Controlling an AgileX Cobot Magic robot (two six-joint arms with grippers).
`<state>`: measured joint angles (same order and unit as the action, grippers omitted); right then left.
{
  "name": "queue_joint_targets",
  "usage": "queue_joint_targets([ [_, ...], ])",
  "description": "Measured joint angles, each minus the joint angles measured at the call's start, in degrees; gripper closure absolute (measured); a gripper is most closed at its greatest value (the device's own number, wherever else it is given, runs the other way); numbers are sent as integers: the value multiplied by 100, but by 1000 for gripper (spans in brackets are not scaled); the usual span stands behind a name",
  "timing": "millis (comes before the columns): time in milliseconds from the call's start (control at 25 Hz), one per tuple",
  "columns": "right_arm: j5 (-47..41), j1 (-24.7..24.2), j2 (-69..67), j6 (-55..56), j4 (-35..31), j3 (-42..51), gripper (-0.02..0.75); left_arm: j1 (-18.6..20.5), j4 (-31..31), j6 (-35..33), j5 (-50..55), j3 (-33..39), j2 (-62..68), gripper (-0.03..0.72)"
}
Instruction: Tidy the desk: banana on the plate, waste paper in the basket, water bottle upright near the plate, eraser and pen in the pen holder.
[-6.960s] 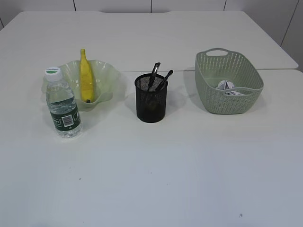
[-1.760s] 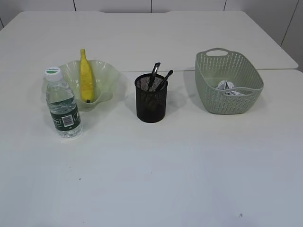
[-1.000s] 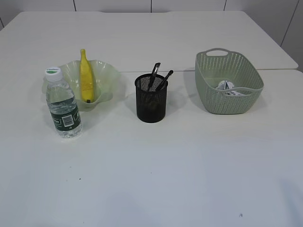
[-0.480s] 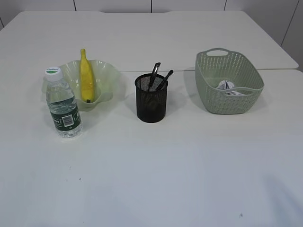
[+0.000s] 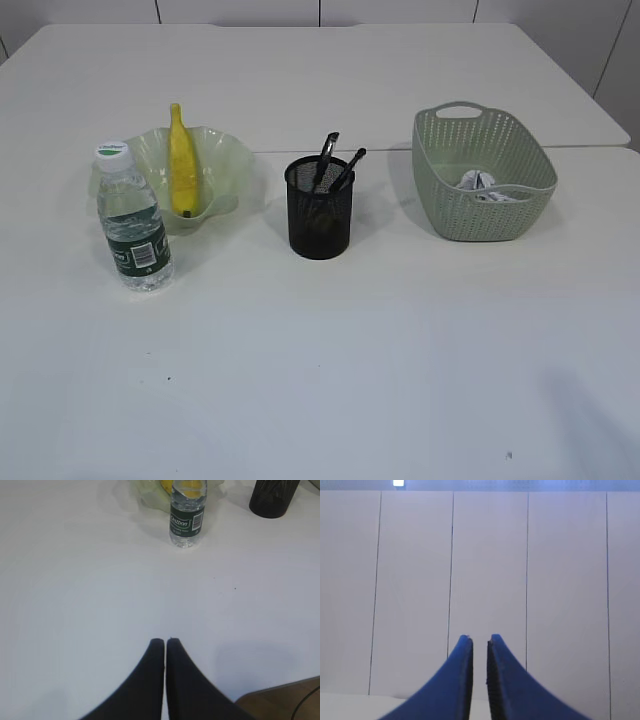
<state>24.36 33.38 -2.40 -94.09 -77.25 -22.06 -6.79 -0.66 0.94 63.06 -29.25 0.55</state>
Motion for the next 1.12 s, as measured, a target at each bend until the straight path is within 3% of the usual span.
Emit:
queue_joint_targets([
  [400,-1064,0,-24,2590,2542,132,666,0,0,0,0,0,0,713],
  [520,-1874,0,-24,3827,3814,132,666,0,0,0,0,0,0,713],
  [720,-3486,0,-24,6913,6612,132,666,0,0,0,0,0,0,713],
  [800,-3933,0,-32,7845,7403,132,666,0,0,0,0,0,0,713],
  [880,-4214,0,-46,8249,7725,132,666,0,0,0,0,0,0,713],
  [1120,-5000,0,-46,8575,7862,132,666,0,0,0,0,0,0,713],
])
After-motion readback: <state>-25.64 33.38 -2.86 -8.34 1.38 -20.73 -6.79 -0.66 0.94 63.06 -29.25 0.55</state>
